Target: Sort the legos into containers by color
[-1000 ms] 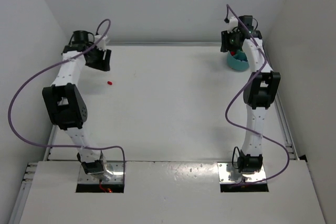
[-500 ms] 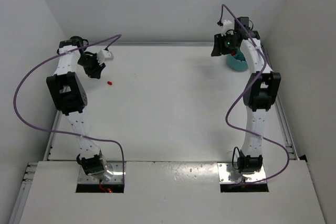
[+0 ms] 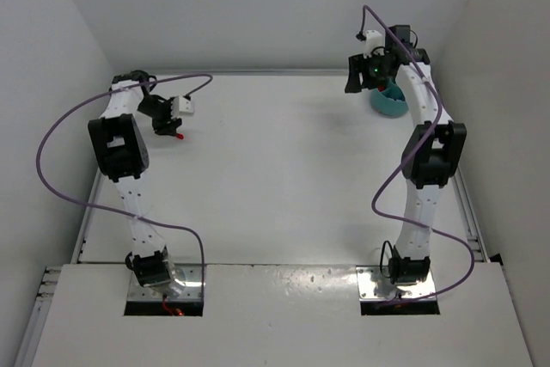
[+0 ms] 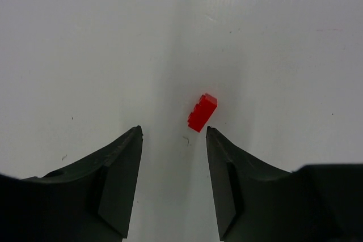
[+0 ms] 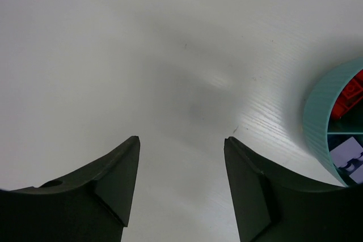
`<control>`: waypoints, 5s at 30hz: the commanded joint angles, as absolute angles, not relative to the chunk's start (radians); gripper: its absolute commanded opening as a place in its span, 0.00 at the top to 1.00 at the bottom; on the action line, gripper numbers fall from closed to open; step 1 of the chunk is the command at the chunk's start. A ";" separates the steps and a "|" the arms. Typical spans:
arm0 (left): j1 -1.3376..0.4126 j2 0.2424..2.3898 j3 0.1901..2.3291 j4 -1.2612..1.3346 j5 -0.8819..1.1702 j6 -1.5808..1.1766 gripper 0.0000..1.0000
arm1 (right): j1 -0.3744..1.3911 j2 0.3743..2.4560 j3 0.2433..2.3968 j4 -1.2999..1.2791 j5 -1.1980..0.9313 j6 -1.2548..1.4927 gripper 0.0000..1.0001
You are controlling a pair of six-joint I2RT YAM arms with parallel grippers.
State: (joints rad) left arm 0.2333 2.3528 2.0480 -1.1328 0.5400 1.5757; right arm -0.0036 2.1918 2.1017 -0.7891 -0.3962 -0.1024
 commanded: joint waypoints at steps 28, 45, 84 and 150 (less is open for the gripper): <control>0.164 2.284 2.023 -1.172 0.869 1.337 1.00 | 0.054 2.094 1.899 -0.660 -0.818 0.137 0.38; -0.055 1.951 1.551 0.379 0.624 -1.175 1.00 | 0.221 2.215 1.908 -0.040 -1.075 0.721 0.51; -0.138 1.832 1.295 0.495 0.647 -1.529 1.00 | 0.357 2.359 2.031 0.224 -1.143 1.098 0.55; -0.147 1.812 1.224 0.687 0.655 -1.443 1.00 | 0.348 2.350 2.036 0.242 -1.172 1.098 0.65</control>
State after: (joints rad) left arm -0.1555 1.8568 1.2335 0.6170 0.6754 -1.4597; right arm 0.3492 2.3894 2.0369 0.1936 -1.1538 1.1034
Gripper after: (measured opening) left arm 0.184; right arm 0.342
